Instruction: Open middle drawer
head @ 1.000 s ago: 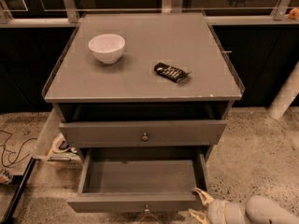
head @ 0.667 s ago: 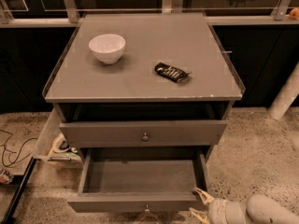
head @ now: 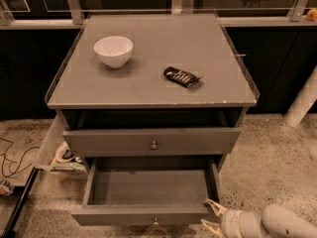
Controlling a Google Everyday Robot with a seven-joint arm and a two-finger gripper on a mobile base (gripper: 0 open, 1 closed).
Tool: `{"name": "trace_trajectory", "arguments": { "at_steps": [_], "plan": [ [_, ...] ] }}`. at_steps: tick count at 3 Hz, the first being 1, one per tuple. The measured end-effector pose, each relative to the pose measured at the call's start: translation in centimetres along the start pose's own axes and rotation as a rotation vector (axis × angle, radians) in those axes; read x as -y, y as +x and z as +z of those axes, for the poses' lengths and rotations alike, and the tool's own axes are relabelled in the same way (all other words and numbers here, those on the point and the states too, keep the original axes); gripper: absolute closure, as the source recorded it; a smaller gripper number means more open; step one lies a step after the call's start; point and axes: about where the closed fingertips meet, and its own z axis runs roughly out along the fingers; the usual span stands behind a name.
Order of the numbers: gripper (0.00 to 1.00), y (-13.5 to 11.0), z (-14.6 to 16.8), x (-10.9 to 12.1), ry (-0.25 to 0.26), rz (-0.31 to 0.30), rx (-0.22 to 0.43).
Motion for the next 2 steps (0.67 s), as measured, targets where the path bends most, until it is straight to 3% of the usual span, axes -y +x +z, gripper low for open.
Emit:
{"name": "trace_trajectory", "arguments": {
  "at_steps": [1, 2],
  "plan": [
    [1.00, 0.52, -0.24, 0.36, 0.012, 0.011, 0.040],
    [0.81, 0.52, -0.24, 0.36, 0.012, 0.011, 0.040]
  ]
}}
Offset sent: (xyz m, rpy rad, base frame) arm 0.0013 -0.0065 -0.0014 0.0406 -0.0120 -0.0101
